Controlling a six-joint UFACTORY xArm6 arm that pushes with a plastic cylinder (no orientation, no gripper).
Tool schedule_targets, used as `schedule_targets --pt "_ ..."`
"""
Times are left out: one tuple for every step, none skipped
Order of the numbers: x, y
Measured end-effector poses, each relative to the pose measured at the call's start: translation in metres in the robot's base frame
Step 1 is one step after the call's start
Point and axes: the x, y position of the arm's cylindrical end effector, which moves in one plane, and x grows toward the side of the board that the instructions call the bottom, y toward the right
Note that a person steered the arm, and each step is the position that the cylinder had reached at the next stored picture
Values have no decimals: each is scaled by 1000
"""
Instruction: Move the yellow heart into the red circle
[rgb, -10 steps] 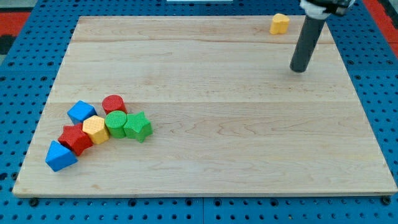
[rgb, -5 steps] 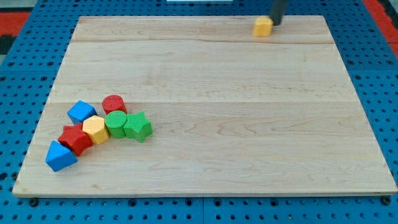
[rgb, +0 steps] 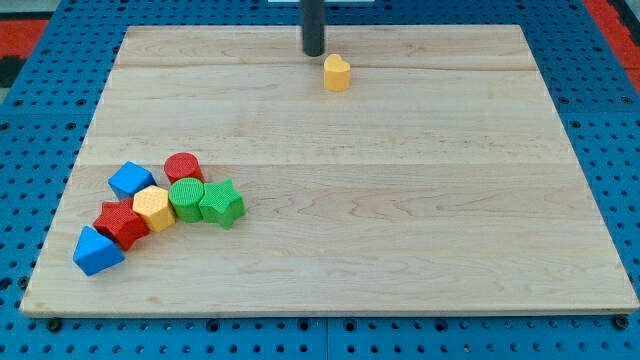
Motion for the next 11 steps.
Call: schedule_targets --pt "11 30" --pt "51 2" --pt "90 2" --pt "130 -30" --pt "159 -42" --pt "170 -4" --pt "207 -67" --pt "202 -84" --pt "181 -39" --pt "160 -81" --pt "189 -128"
